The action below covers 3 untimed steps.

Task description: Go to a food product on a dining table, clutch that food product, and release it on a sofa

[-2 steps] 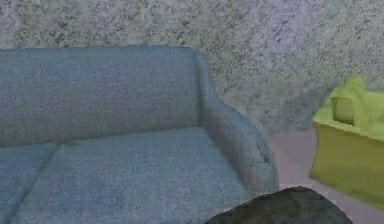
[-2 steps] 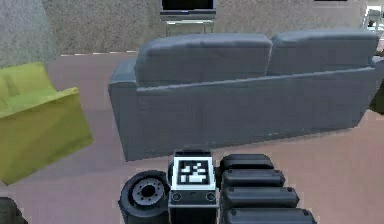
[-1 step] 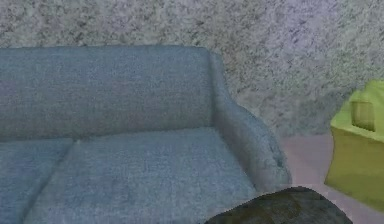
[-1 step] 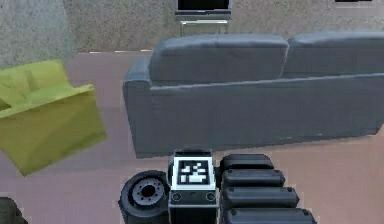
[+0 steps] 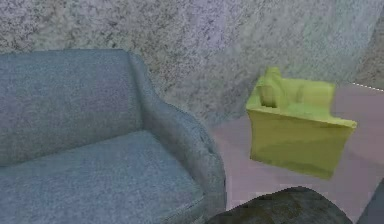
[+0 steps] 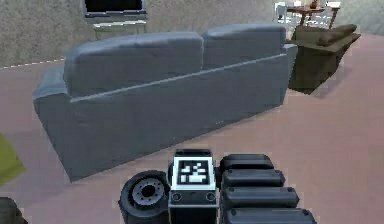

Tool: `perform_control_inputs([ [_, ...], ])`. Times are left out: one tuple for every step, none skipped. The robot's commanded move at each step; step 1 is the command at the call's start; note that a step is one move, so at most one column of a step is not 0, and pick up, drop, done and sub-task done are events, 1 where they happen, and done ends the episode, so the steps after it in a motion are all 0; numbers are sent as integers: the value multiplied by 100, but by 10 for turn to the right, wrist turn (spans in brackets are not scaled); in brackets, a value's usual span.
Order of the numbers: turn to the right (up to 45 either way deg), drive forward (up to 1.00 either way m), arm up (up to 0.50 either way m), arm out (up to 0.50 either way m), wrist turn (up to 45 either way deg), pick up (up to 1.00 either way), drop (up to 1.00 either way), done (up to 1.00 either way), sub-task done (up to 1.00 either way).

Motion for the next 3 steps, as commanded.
perform_control_inputs([
  [-240,0,0,0,0,0,0,0,0],
  [-30,0,0,0,0,0,0,0,0],
  [90,0,0,0,0,0,0,0,0],
])
